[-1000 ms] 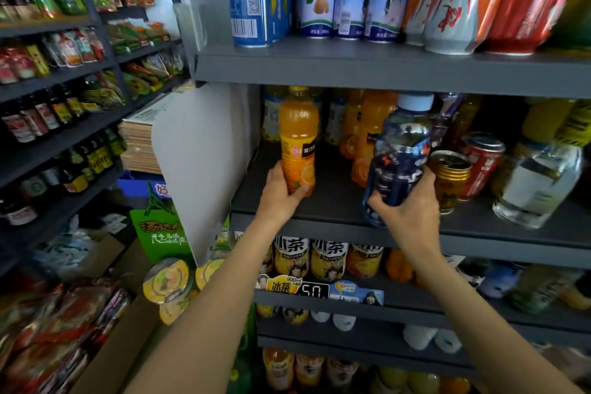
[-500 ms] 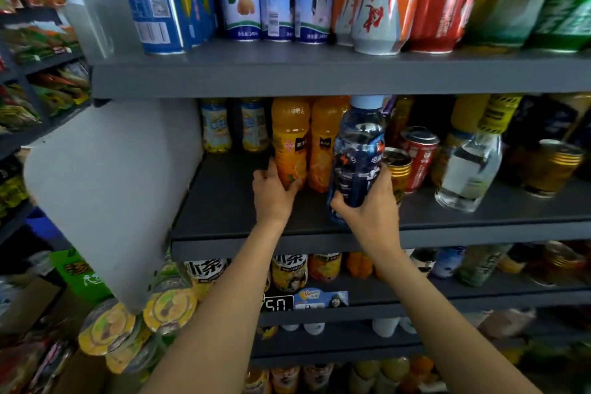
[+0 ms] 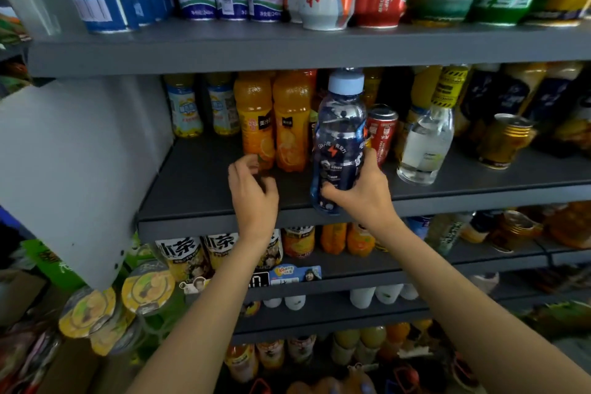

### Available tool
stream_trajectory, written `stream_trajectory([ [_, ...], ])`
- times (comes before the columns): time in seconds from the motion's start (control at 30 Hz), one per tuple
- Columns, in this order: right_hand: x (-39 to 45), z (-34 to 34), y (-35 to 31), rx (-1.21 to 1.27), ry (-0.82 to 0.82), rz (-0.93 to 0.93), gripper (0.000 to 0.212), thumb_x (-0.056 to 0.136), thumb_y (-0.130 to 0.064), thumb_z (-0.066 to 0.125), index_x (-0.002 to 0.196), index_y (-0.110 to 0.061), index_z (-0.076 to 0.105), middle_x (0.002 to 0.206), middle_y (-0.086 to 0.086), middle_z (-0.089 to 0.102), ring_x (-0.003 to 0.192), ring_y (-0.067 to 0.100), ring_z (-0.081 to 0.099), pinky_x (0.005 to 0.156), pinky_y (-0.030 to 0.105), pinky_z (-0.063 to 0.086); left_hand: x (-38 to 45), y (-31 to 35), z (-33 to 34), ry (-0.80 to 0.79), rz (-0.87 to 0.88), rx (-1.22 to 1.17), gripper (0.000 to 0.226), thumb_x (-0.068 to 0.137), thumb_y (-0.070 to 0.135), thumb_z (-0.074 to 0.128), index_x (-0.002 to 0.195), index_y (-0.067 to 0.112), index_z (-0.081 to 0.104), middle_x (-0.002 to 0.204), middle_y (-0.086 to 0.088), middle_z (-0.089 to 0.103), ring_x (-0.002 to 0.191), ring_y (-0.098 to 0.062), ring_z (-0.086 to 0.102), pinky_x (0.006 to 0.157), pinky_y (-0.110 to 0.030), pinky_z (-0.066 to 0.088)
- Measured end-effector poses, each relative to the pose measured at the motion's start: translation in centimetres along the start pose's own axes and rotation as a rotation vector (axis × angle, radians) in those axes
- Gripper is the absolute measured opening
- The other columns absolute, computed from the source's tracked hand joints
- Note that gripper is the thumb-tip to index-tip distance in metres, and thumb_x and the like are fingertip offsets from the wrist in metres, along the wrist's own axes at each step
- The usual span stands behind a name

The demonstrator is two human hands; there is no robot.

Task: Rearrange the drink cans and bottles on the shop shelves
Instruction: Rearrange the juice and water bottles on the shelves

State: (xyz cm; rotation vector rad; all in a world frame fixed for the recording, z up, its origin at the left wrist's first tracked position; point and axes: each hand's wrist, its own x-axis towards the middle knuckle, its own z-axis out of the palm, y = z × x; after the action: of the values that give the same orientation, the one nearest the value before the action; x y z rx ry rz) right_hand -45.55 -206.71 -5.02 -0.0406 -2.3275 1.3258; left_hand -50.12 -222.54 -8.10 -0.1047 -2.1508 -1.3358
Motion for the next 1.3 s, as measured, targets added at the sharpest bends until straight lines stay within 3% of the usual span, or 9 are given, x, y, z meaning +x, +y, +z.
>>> stream_trajectory([
  [0.4, -9.2, -25.0, 11.2, 0.034, 0.02, 0.117, 0.06, 0.068, -0.009, 0.078, 0.111, -0.018, 0.037, 0.095, -0.018, 0.051, 0.09, 0.007, 0.055, 0.066, 0.01, 0.045, -13.8, 16.3, 14.1, -0.137, 0.352, -0.047, 0.025, 0.081, 0.005, 0.045, 0.105, 0.004, 0.052, 0.097, 0.002, 0.042, 0.089, -0.015, 0.045, 0.077, -0.033, 0.042],
  [0.6, -12.2, -45.5, 17.9, -0.1, 0.179, 0.131, 0.066, 0.069, -0.008, 0.08, 0.119, -0.013, 0.037, 0.103, -0.012, 0.049, 0.095, 0.004, 0.051, 0.067, 0.008, 0.039, -23.8, 29.2, 26.6, -0.31, 0.316, -0.182, 0.027, 0.084, -0.004, 0.051, 0.108, 0.007, 0.05, 0.098, 0.0, 0.045, 0.086, -0.011, 0.046, 0.076, -0.01, 0.036],
  [0.77, -13.2, -60.2, 21.5, -0.111, 0.362, 0.12, 0.066, 0.07, -0.005, 0.079, 0.114, -0.02, 0.033, 0.099, -0.02, 0.047, 0.08, -0.021, 0.052, 0.066, 0.0, 0.041, -29.1, 38.5, 36.3, -0.425, 0.366, -0.299, 0.024, 0.088, -0.002, 0.05, 0.111, 0.006, 0.049, 0.102, -0.001, 0.047, 0.081, -0.008, 0.049, 0.07, -0.004, 0.037],
  [0.87, -13.9, -66.5, 24.1, -0.066, 0.51, 0.127, 0.084, 0.063, -0.021, 0.083, 0.127, -0.024, 0.03, 0.122, -0.009, 0.048, 0.108, -0.004, 0.047, 0.087, 0.002, 0.036, -31.4, 43.0, 42.3, -0.496, 0.372, -0.32, 0.024, 0.09, -0.001, 0.048, 0.112, 0.009, 0.048, 0.103, 0.001, 0.047, 0.085, -0.012, 0.05, 0.069, -0.005, 0.037],
  [0.97, -13.7, -72.0, 28.5, -0.076, 0.571, 0.17, 0.098, 0.056, -0.037, 0.081, 0.136, -0.017, 0.028, 0.136, 0.0, 0.045, 0.123, 0.013, 0.043, 0.106, 0.028, 0.035, -33.6, 46.7, 49.4, -0.571, 0.391, -0.332, 0.025, 0.091, 0.0, 0.046, 0.114, 0.009, 0.047, 0.104, 0.001, 0.044, 0.081, -0.014, 0.049, 0.067, -0.014, 0.037],
  [1.03, -12.7, -75.6, 32.1, -0.114, 0.602, 0.171, 0.079, 0.061, -0.031, 0.084, 0.122, -0.02, 0.034, 0.126, 0.005, 0.05, 0.116, 0.019, 0.048, 0.103, 0.037, 0.04, -35.3, 49.2, 54.9, -0.632, 0.404, -0.33, 0.027, 0.09, -0.001, 0.045, 0.116, 0.008, 0.047, 0.104, 0.0, 0.042, 0.076, -0.016, 0.048, 0.065, -0.018, 0.036],
  [1.1, -10.6, -79.1, 35.8, -0.169, 0.627, 0.177, 0.069, 0.065, -0.019, 0.084, 0.116, -0.017, 0.038, 0.116, 0.002, 0.049, 0.107, 0.015, 0.048, 0.092, 0.029, 0.042, -36.8, 51.7, 60.6, -0.67, 0.433, -0.333, 0.028, 0.089, -0.001, 0.045, 0.116, 0.009, 0.047, 0.105, -0.001, 0.041, 0.075, -0.016, 0.048, 0.066, -0.02, 0.036],
  [1.2, -6.6, -85.5, 41.4, -0.227, 0.615, 0.19, 0.072, 0.066, -0.019, 0.084, 0.123, -0.011, 0.04, 0.121, 0.005, 0.05, 0.107, 0.017, 0.049, 0.084, 0.024, 0.041, -37.4, 55.8, 69.6, -0.695, 0.456, -0.384, 0.03, 0.085, -0.004, 0.047, 0.112, 0.008, 0.048, 0.102, -0.002, 0.041, 0.077, -0.017, 0.048, 0.069, -0.02, 0.037],
  [1.3, -3.5, -92.7, 46.4, -0.297, 0.594, 0.182, 0.076, 0.065, -0.019, 0.085, 0.125, -0.011, 0.04, 0.122, 0.008, 0.051, 0.111, 0.019, 0.05, 0.088, 0.027, 0.043, -37.0, 60.2, 78.1, -0.645, 0.495, -0.401, 0.029, 0.08, -0.004, 0.047, 0.108, 0.002, 0.051, 0.098, -0.004, 0.044, 0.083, -0.021, 0.047, 0.077, -0.034, 0.042],
])
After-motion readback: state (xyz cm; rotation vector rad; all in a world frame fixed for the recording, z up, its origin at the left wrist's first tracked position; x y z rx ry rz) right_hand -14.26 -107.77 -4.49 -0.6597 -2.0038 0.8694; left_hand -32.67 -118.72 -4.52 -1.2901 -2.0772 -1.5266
